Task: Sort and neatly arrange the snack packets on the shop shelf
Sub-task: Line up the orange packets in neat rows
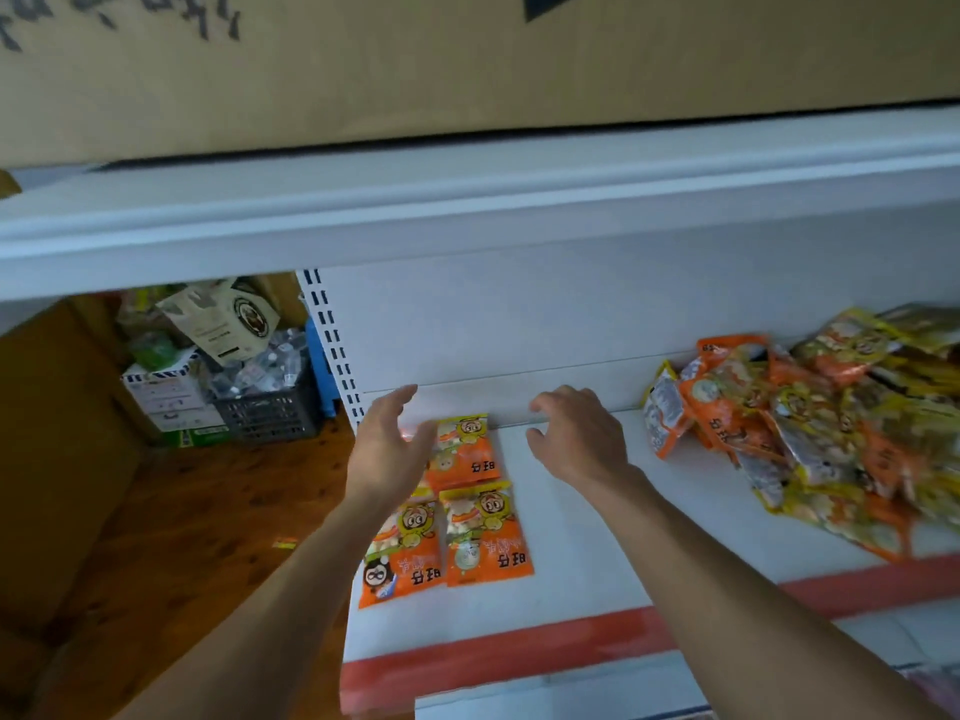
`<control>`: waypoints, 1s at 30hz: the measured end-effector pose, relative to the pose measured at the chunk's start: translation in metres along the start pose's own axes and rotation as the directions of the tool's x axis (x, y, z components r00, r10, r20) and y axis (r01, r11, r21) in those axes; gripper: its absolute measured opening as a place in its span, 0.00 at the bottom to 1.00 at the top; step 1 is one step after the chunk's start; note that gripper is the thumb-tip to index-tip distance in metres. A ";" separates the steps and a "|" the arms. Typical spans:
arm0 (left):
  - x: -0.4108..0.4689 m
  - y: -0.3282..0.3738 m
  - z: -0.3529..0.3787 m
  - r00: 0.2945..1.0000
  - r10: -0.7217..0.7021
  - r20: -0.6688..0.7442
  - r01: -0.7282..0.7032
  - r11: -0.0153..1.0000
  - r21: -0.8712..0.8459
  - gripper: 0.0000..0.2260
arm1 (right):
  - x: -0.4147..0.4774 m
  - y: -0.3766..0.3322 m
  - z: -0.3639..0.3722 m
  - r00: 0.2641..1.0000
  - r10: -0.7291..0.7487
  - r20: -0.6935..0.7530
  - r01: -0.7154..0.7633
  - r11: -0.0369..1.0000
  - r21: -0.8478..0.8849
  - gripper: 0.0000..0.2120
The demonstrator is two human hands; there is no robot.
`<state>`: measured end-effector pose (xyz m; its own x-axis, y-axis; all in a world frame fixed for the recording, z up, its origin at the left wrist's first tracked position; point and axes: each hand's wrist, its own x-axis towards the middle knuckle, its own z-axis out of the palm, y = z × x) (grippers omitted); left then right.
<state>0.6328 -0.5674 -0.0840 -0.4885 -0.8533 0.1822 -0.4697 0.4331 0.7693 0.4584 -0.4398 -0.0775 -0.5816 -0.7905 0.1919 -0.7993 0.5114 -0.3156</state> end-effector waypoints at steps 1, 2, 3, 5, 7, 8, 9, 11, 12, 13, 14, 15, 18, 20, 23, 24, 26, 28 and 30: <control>-0.001 0.013 0.010 0.998 0.042 0.041 -0.042 0.999 -0.020 0.20 | -0.003 0.009 -0.008 1.000 -0.015 -0.022 0.015 1.000 -0.018 0.16; -0.004 0.027 0.022 0.993 0.077 0.085 -0.072 0.996 -0.057 0.19 | -0.005 0.019 -0.016 0.998 -0.036 -0.046 0.034 0.998 -0.045 0.16; -0.007 0.042 0.037 0.985 0.112 0.130 -0.100 0.990 -0.098 0.18 | -0.009 0.032 -0.026 0.996 -0.053 -0.072 0.048 0.996 -0.072 0.16; -0.018 0.068 0.072 0.961 0.177 0.210 -0.146 0.977 -0.153 0.17 | -0.016 0.061 -0.046 0.986 -0.069 -0.150 0.053 0.993 -0.109 0.16; -0.030 0.091 0.109 0.940 0.198 0.279 -0.146 0.969 -0.197 0.17 | -0.025 0.095 -0.062 0.970 -0.047 -0.240 0.020 0.993 -0.115 0.16; -0.036 0.102 0.127 0.931 0.198 0.306 -0.135 0.967 -0.215 0.19 | -0.031 0.113 -0.069 0.962 -0.021 -0.273 -0.010 0.994 -0.111 0.16; -0.041 0.113 0.143 0.924 0.200 0.325 -0.128 0.965 -0.229 0.21 | -0.037 0.129 -0.074 0.955 0.011 -0.298 -0.043 0.994 -0.101 0.17; -0.046 0.133 0.172 0.920 0.197 0.338 -0.121 0.965 -0.233 0.27 | -0.050 0.159 -0.081 0.952 0.081 -0.295 -0.117 0.987 -0.106 0.24; -0.046 0.144 0.184 0.924 0.188 0.334 -0.125 0.971 -0.203 0.30 | -0.056 0.172 -0.083 0.960 0.106 -0.260 -0.145 0.980 -0.137 0.28; -0.044 0.155 0.193 0.930 0.180 0.321 -0.137 0.979 -0.151 0.31 | -0.061 0.184 -0.084 0.968 0.128 -0.215 -0.166 0.971 -0.170 0.32; -0.041 0.165 0.201 0.935 0.180 0.305 -0.158 0.983 -0.095 0.32 | -0.065 0.196 -0.085 0.973 0.151 -0.172 -0.184 0.963 -0.195 0.35; -0.037 0.175 0.208 0.939 0.188 0.289 -0.180 0.982 -0.054 0.31 | -0.068 0.205 -0.085 0.976 0.171 -0.136 -0.198 0.957 -0.213 0.36; -0.026 0.203 0.227 0.949 0.163 0.270 -0.185 0.981 0.057 0.26 | -0.070 0.221 -0.087 0.979 0.178 -0.103 -0.195 0.961 -0.195 0.32; -0.024 0.214 0.237 0.955 0.120 0.273 -0.174 0.968 0.182 0.25 | -0.066 0.226 -0.088 0.977 0.196 -0.079 -0.205 0.970 -0.128 0.31; -0.029 0.217 0.245 0.968 0.117 0.221 -0.173 0.952 0.255 0.22 | -0.062 0.235 -0.086 0.973 0.229 0.020 -0.226 0.971 -0.080 0.32; -0.031 0.217 0.245 0.972 0.116 0.203 -0.163 0.959 0.231 0.20 | -0.062 0.239 -0.084 0.976 0.219 0.011 -0.218 0.973 -0.076 0.31; -0.036 0.216 0.244 0.979 0.111 0.169 -0.138 0.978 0.156 0.18 | -0.065 0.245 -0.082 0.981 0.181 -0.076 -0.186 0.979 -0.076 0.27; -0.042 0.214 0.241 0.987 0.103 0.122 -0.113 0.991 0.077 0.15 | -0.066 0.249 -0.082 0.977 0.130 -0.169 -0.140 0.989 -0.052 0.23; -0.047 0.214 0.237 0.994 0.028 0.108 -0.023 0.999 -0.045 0.08 | -0.066 0.249 -0.085 0.959 0.094 -0.267 -0.093 0.996 0.017 0.20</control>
<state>0.3813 -0.3654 -0.0733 -0.5779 -0.8047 0.1360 -0.4247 0.4388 0.7919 0.2852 -0.2317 -0.0896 -0.6732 -0.6204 0.4023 -0.7393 0.5766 -0.3478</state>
